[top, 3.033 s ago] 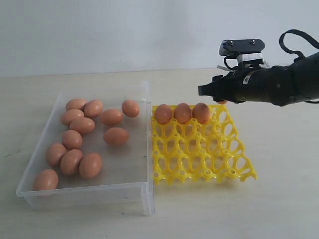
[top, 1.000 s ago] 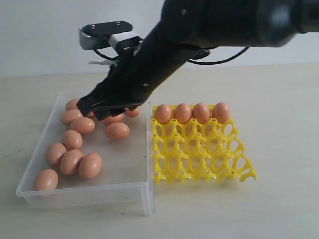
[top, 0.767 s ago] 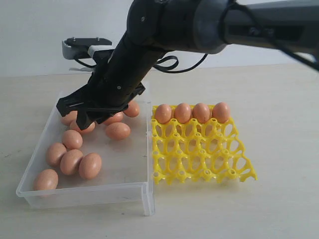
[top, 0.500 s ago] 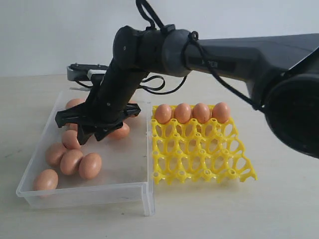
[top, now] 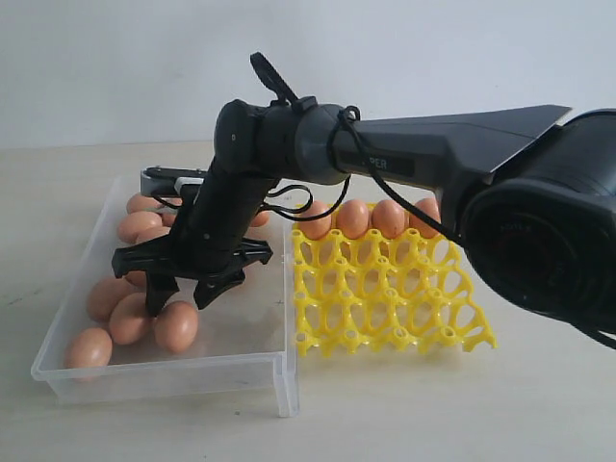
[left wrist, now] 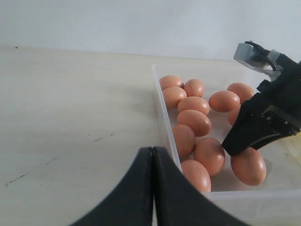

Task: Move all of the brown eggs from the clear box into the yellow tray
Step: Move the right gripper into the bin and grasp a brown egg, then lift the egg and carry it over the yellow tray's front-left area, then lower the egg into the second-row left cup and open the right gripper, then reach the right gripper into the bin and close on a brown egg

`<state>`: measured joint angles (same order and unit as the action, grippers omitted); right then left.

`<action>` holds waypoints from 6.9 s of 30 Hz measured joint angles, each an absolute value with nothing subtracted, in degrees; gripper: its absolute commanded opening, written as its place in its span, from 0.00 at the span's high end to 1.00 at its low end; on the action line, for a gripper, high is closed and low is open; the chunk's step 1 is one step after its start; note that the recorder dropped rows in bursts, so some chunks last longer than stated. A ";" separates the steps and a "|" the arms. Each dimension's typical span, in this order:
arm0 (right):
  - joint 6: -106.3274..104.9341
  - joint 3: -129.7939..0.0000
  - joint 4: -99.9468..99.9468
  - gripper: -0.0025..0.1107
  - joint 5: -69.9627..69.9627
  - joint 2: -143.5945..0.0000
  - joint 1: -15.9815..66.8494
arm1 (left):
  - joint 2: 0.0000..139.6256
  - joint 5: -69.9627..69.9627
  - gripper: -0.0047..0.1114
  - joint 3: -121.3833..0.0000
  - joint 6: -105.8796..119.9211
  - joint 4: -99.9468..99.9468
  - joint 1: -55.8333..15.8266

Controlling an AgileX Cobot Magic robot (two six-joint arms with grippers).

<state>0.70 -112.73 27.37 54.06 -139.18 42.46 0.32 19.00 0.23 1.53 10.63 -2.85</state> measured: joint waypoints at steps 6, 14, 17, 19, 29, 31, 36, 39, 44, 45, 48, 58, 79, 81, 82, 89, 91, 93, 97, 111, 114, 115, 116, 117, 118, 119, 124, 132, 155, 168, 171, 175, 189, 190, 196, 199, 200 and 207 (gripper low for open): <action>0.82 -112.73 27.74 0.48 55.26 -139.18 42.46 | 0.32 19.00 0.96 0.23 1.53 10.63 -2.85; 0.82 -112.73 27.98 0.48 58.84 -139.18 42.59 | 0.32 19.00 0.96 0.23 1.53 10.63 -2.85; 0.82 -112.73 27.98 0.49 59.68 -139.55 42.59 | 0.32 19.00 0.96 0.23 1.53 10.63 -2.85; 0.82 -112.73 27.98 0.54 59.67 -139.55 42.59 | 0.32 19.00 0.96 0.23 1.53 10.63 -2.85; 0.00 -112.73 27.98 0.58 58.73 -139.55 42.59 | 0.32 19.00 0.96 0.23 1.53 10.63 -2.85; -0.32 -112.73 27.98 0.64 58.18 -139.55 42.59 | 0.32 19.00 0.96 0.23 1.53 10.63 -2.85; -5.01 -112.73 26.81 0.92 56.58 -139.14 42.80 | 0.32 19.00 0.96 0.23 1.53 10.63 -2.85; -8.30 -112.73 24.78 0.98 54.98 -137.33 43.60 | 0.32 19.00 0.96 0.23 1.53 10.63 -2.85; -11.80 -112.73 22.02 0.98 53.14 -132.61 44.61 | 0.32 19.00 0.96 0.23 1.53 10.63 -2.85; -11.90 -112.73 21.41 0.98 52.99 -131.77 44.74 | 0.32 19.00 0.96 0.23 1.53 10.63 -2.85; -12.55 -110.71 19.93 0.98 50.93 -128.93 44.74 | 0.32 19.00 0.96 0.23 1.53 10.63 -2.85; -13.29 -77.79 19.78 0.98 15.45 -107.99 44.74 | 0.32 19.00 0.96 0.23 1.53 10.63 -2.85; -7.63 -50.74 22.72 0.98 -13.42 -99.07 35.65 | 0.32 19.00 0.96 0.23 1.53 10.63 -2.85; -7.15 -51.83 22.60 0.98 -12.53 -100.62 35.52 | 0.32 19.00 0.96 0.23 1.53 10.63 -2.85; -6.68 -52.51 22.60 0.98 -11.98 -101.25 35.52 | 0.32 19.00 0.96 0.23 1.53 10.63 -2.85; -4.93 -55.47 22.56 0.98 -11.14 -105.73 35.52 | 0.32 19.00 0.96 0.23 1.53 10.63 -2.85; -4.93 -56.31 22.46 0.98 -10.78 -106.67 35.52 | 0.32 19.00 0.96 0.23 1.53 10.63 -2.85; -4.93 -57.09 22.46 0.98 -10.35 -107.50 35.52 | 0.32 19.00 0.96 0.23 1.53 10.63 -2.85; -4.82 -57.92 22.41 0.98 -9.74 -109.30 35.52 | 0.32 19.00 0.96 0.23 1.53 10.63 -2.85; -4.73 -58.01 22.41 0.98 -7.58 -110.33 35.52 | 0.32 19.00 0.96 0.23 1.53 10.63 -2.85; -4.73 -58.01 22.41 0.98 -6.59 -110.33 35.52 | 0.32 19.00 0.96 0.23 1.53 10.63 -2.85; -4.70 -58.01 22.41 0.98 -6.32 -110.33 35.52 | 0.32 19.00 0.96 0.23 1.53 10.63 -2.85; -4.70 -58.01 22.41 0.98 -6.31 -110.33 35.52 | 0.32 19.00 0.96 0.23 1.53 10.63 -2.85; -4.70 -58.01 22.41 0.98 -6.31 -110.33 35.52 | 0.32 19.00 0.96 0.23 1.53 10.63 -2.85; -4.60 -58.01 22.41 0.98 -6.31 -110.33 35.52 | 0.32 19.00 0.96 0.23 1.53 10.63 -2.85; -4.60 -58.01 22.41 0.98 -6.22 -110.33 35.52 | 0.32 19.00 0.96 0.23 1.53 10.63 -2.85; -4.48 -58.01 22.41 0.98 -6.22 -110.33 35.52 | 0.32 19.00 0.96 0.23 1.53 10.63 -2.85; -4.70 -58.01 22.41 0.76 -6.09 -110.33 35.52 | 0.32 19.00 0.96 0.23 1.53 10.63 -2.85; -4.70 -58.01 22.41 0.48 -7.33 -110.33 35.52 | 0.32 19.00 0.96 0.23 1.53 10.63 -2.85; -7.74 -65.78 21.07 0.89 8.62 -108.16 37.44 | 0.32 19.00 0.96 0.23 1.53 10.63 -2.85; -13.61 -72.92 20.39 0.98 20.31 -108.03 40.25 | 0.32 19.00 0.96 0.23 1.53 10.63 -2.85; -17.18 -81.18 20.15 0.98 32.17 -109.46 43.39 | 0.32 19.00 0.96 0.23 1.53 10.63 -2.85; -13.96 -110.50 22.65 0.54 47.11 -129.95 45.48 | 0.32 19.00 0.96 0.23 1.53 10.63 -2.85; -13.17 -112.36 22.06 0.54 48.04 -131.39 45.48 | 0.32 19.00 0.96 0.23 1.53 10.63 -2.85; -11.41 -127.76 17.93 0.54 58.53 -140.82 45.48 | 0.32 19.00 0.96 0.23 1.53 10.63 -2.85; -10.67 -128.20 10.14 0.54 57.60 -141.06 45.48 | 0.32 19.00 0.96 0.23 1.53 10.63 -2.85; -9.70 -128.29 5.14 0.54 57.38 -141.06 45.48 | 0.32 19.00 0.96 0.23 1.53 10.63 -2.85; -11.16 -128.32 -0.76 0.55 56.90 -141.18 43.36 | 0.32 19.00 0.96 0.23 1.53 10.63 -2.85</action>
